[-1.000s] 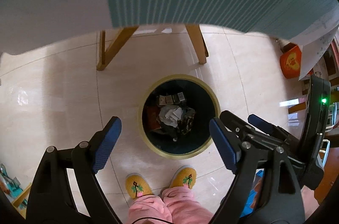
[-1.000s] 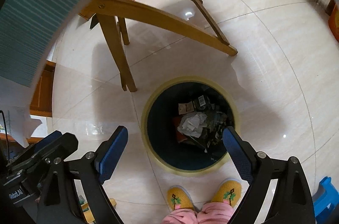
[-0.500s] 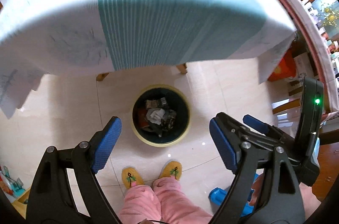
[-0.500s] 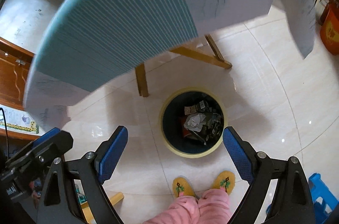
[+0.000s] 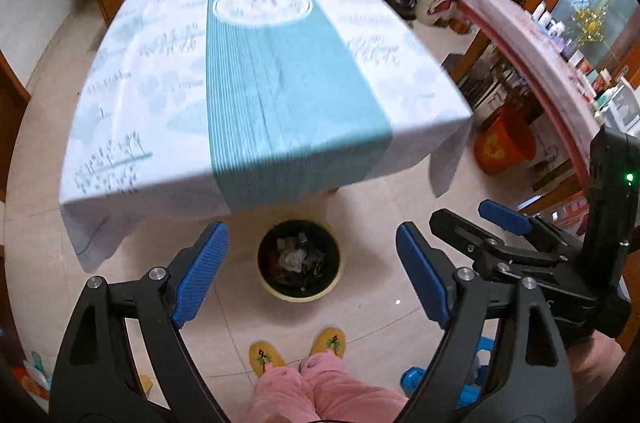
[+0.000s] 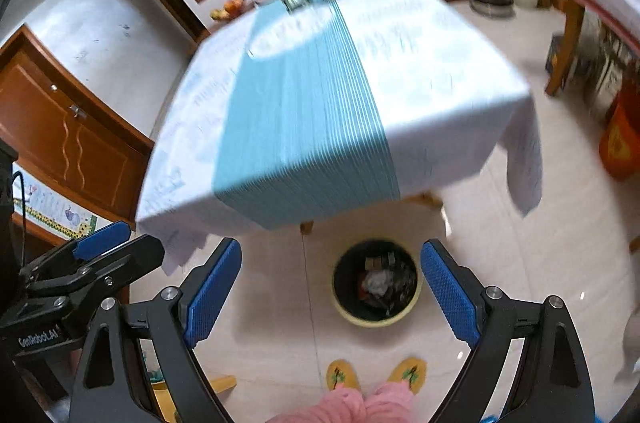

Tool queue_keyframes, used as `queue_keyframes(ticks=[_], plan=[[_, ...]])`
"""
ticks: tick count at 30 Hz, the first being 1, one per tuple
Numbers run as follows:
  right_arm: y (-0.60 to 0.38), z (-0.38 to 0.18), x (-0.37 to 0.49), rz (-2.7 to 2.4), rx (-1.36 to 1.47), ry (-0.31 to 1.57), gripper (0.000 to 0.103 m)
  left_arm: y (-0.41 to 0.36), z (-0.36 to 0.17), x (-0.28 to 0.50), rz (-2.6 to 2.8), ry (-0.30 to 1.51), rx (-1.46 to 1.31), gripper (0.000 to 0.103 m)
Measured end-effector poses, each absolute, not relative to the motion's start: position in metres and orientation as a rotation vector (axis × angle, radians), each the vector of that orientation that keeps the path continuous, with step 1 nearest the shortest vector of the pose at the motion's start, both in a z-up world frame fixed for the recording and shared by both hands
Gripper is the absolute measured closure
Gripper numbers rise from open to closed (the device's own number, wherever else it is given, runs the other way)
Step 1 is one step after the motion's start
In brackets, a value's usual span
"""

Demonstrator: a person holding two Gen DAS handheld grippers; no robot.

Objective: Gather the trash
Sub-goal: 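Raise both grippers back toward the table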

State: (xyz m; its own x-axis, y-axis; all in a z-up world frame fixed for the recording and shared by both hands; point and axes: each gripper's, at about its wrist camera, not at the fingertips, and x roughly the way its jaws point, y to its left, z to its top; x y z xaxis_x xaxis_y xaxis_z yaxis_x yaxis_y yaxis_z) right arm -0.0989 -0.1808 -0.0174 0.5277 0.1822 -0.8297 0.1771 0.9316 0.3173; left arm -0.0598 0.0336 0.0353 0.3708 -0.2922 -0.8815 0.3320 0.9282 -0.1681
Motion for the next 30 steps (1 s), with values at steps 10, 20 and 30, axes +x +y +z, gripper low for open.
queue_keyframes(ticks=[10, 20, 30], plan=[[-0.186, 0.091, -0.097, 0.063, 0.284, 0.875, 0.011, 0.028, 0.131, -0.059, -0.332, 0.999, 0.046, 0.019], [-0.198, 0.137, -0.069, 0.105, 0.211, 0.798, 0.011, 0.025, 0.167, -0.035, -0.240, 0.971, 0.025, 0.019], [-0.215, 0.135, -0.004, 0.090, 0.184, 0.782, 0.011, 0.037, 0.165, 0.025, -0.181, 0.958, -0.019, 0.019]])
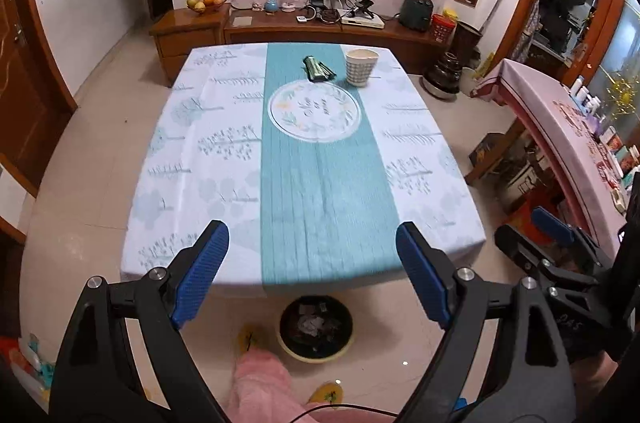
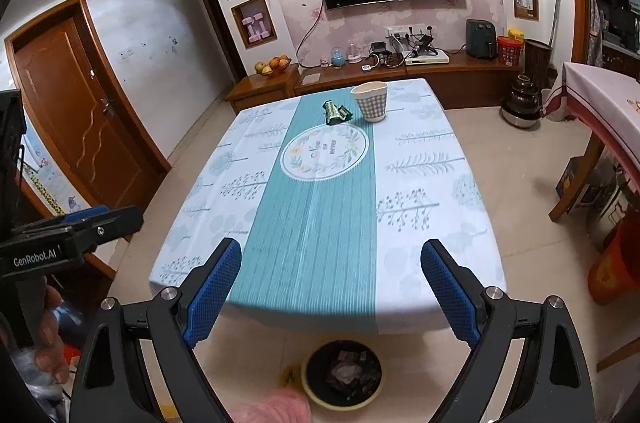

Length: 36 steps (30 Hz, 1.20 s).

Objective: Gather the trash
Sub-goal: 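Raise both grippers back toward the table, then grasp the green snack packet with the left gripper while the right grasps the checkered paper cup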

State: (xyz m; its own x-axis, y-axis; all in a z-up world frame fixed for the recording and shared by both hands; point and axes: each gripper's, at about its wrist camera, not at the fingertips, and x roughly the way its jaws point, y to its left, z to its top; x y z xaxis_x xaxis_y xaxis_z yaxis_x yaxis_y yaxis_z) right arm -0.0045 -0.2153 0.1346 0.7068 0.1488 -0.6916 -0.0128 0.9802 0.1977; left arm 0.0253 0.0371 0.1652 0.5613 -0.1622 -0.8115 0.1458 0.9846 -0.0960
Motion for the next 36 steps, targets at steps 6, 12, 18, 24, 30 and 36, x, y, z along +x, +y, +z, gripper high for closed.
queue_keyframes(ticks=[6, 12, 18, 24, 30, 36], plan=[[-0.219, 0.122, 0.062, 0.057, 0.176, 0.776, 0.011, 0.043, 0.156, 0.097, -0.214, 0.971, -0.034, 0.019], [-0.221, 0.112, 0.158, -0.040, 0.192, 0.785, 0.011, 0.041, 0.136, 0.205, -0.285, 1.004, -0.001, 0.019], [-0.226, 0.096, 0.284, -0.130, 0.269, 0.839, 0.010, 0.025, 0.100, 0.336, -0.377, 1.104, 0.049, 0.019], [-0.232, 0.074, 0.406, -0.209, 0.322, 0.862, 0.010, -0.003, 0.049, 0.454, -0.410, 1.163, 0.087, 0.019], [-0.250, 0.038, 0.510, -0.295, 0.451, 0.890, 0.009, -0.024, 0.000, 0.546, -0.400, 1.195, 0.074, 0.019], [-0.270, -0.010, 0.584, -0.393, 0.586, 0.953, 0.008, -0.026, -0.037, 0.594, -0.382, 1.230, 0.047, 0.019]])
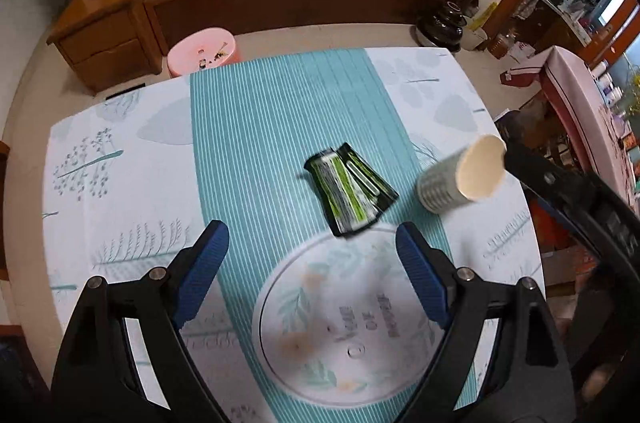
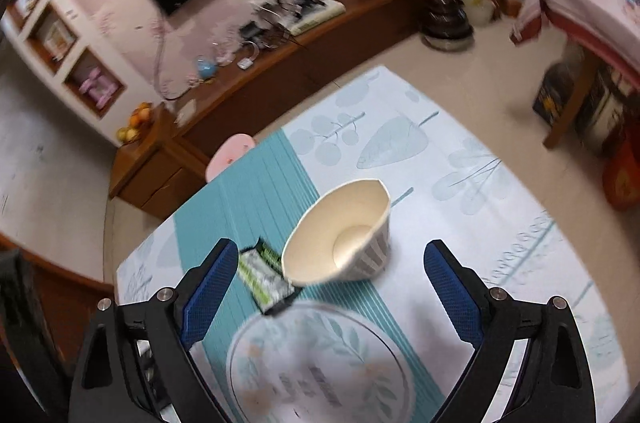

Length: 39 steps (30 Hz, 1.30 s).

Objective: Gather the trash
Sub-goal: 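Grasp the green snack packet with the left gripper while the right grasps the checkered paper cup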

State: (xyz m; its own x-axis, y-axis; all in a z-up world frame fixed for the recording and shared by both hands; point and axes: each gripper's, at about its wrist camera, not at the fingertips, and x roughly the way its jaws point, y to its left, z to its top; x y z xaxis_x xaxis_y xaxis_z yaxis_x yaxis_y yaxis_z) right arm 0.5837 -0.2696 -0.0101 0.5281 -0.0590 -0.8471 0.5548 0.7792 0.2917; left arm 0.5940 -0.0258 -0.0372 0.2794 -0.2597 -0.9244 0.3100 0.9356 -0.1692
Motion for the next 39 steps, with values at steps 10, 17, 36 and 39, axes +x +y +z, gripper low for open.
queue_keyframes(ticks=[10, 17, 36, 39], plan=[[-0.291, -0.089, 0.648, -0.477, 0.592, 1.089, 0.040, -0.037, -0.080, 0.623, -0.412, 1.296, -0.012, 0.019], [-0.316, -0.118, 0.628, -0.456, 0.635, 1.076, 0.070, -0.060, -0.106, 0.635, -0.425, 1.361, -0.037, 0.019], [-0.358, -0.130, 0.584, -0.430, 0.681, 0.955, 0.073, -0.079, -0.138, 0.650, -0.358, 1.452, -0.154, 0.019], [-0.350, -0.121, 0.570, -0.423, 0.666, 0.957, 0.073, -0.089, -0.138, 0.650, -0.336, 1.445, -0.095, 0.019]])
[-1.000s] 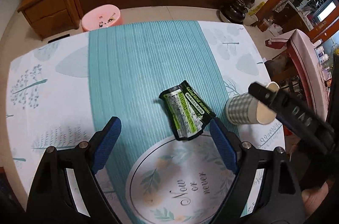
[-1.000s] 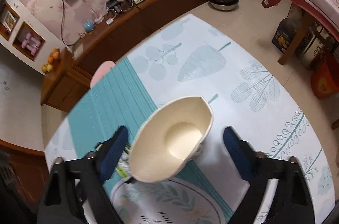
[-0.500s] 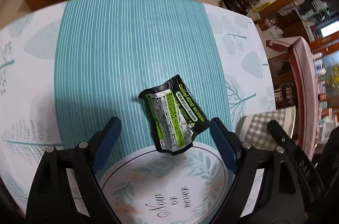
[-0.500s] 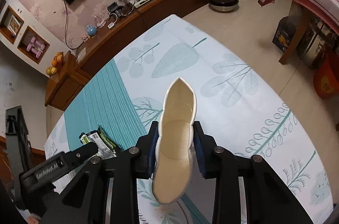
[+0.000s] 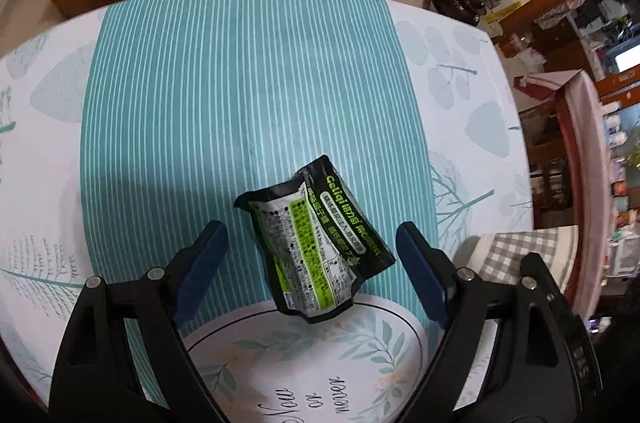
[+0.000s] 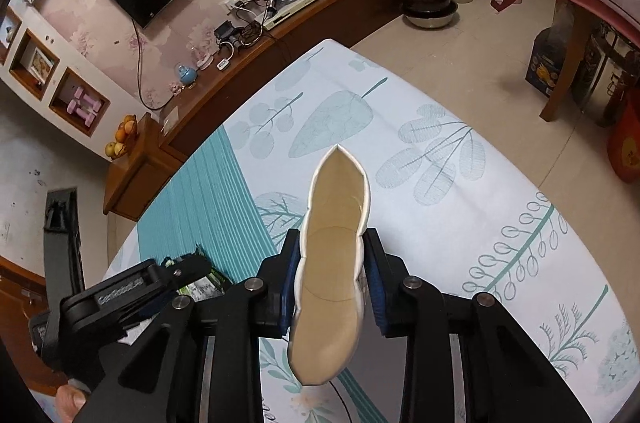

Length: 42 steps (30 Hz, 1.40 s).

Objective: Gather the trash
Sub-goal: 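Grasp the green snack packet with the left gripper while the right grasps the checkered paper cup, then carry the green packet and paper cup over the black bin with both grippers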

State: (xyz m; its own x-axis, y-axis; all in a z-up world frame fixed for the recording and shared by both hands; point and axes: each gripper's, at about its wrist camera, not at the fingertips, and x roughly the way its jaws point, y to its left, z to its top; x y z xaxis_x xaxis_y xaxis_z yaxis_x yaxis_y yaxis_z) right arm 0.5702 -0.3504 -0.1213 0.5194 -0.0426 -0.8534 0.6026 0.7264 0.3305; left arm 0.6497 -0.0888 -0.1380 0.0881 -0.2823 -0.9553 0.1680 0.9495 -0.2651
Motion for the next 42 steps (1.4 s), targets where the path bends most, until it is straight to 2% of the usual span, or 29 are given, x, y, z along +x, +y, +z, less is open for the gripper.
queue_keyframes(ticks=[3, 5, 7, 9, 12, 13, 19, 22, 32, 42], plan=[[-0.343, -0.120, 0.566, -0.413, 0.646, 0.963, 0.073, -0.100, -0.139, 0.645, -0.308, 1.440, -0.008, 0.021], [-0.339, -0.118, 0.562, -0.407, 0.636, 0.965, 0.073, -0.108, -0.139, 0.641, -0.283, 1.429, 0.053, 0.026], [-0.334, -0.118, 0.559, -0.402, 0.623, 0.969, 0.073, -0.112, -0.138, 0.636, -0.262, 1.409, 0.104, 0.038], [-0.330, -0.117, 0.554, -0.397, 0.616, 0.971, 0.073, -0.116, -0.135, 0.632, -0.259, 1.383, 0.131, 0.060], [-0.324, -0.113, 0.544, -0.392, 0.608, 0.973, 0.073, -0.117, -0.133, 0.626, -0.277, 1.374, 0.135, 0.080], [-0.322, -0.113, 0.540, -0.390, 0.607, 0.974, 0.073, -0.118, -0.133, 0.624, -0.282, 1.373, 0.136, 0.083], [-0.313, -0.107, 0.517, -0.368, 0.604, 0.983, 0.073, -0.113, -0.130, 0.601, -0.285, 1.366, 0.151, 0.088], [-0.306, -0.102, 0.502, -0.344, 0.603, 0.985, 0.073, -0.106, -0.125, 0.587, -0.297, 1.378, 0.142, 0.095], [-0.285, -0.068, 0.427, -0.236, 0.601, 0.957, 0.073, -0.064, -0.084, 0.501, -0.304, 1.363, 0.135, 0.096], [-0.277, -0.030, 0.282, -0.079, 0.596, 0.906, 0.073, -0.038, -0.022, 0.358, -0.264, 1.303, 0.061, 0.096]])
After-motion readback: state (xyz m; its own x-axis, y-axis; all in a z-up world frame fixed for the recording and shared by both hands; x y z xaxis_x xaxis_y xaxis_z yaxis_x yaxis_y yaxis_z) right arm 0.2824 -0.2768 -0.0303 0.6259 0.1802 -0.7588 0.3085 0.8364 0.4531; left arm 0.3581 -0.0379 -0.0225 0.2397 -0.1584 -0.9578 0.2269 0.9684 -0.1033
